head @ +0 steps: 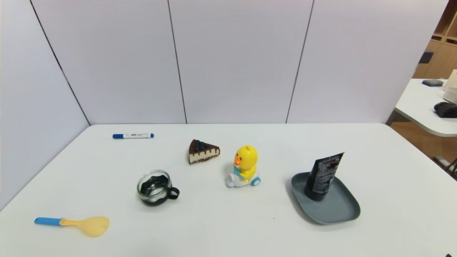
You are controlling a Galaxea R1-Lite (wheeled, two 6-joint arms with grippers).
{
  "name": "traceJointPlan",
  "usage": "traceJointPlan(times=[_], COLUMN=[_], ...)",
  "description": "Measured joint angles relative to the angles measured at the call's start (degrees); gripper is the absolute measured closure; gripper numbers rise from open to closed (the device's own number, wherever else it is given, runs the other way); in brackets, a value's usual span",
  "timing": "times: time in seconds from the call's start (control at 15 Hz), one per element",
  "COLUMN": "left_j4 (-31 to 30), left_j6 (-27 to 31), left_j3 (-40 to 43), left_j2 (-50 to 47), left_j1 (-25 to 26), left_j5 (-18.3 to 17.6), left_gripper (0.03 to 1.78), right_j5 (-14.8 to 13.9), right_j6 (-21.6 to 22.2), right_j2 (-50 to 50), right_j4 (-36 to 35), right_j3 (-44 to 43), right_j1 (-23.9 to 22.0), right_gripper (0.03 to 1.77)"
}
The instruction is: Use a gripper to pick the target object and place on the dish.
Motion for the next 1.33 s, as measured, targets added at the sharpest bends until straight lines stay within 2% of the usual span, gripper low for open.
traceJointPlan(times=[0.33,0.73,0.87,1.2,1.33], left_j4=[0.0,0.0,0.0,0.0,0.0], left_j6=[0.0,0.0,0.0,0.0,0.0], left_j3=[0.0,0.0,0.0,0.0,0.0], left_j2=[0.0,0.0,0.0,0.0,0.0], left_j1=[0.0,0.0,0.0,0.0,0.0], left_j5=[0.0,0.0,0.0,0.0,0.0], left_gripper=[0.12,0.12,0.12,0.12,0.12], right_j5=[0.2,1.8,2.8,2.8,2.9], right_j6=[-0.7,-1.5,-1.4,-1.4,0.1], right_j2=[-4.1,-14.2,-15.2,-15.8,-15.8], right_j4=[0.6,8.2,8.5,9.2,9.3], right_j3=[0.0,0.0,0.0,0.0,-0.1], right_j1=[1.2,2.2,2.2,2.2,2.2], right_gripper=[0.11,0.1,0.1,0.1,0.1])
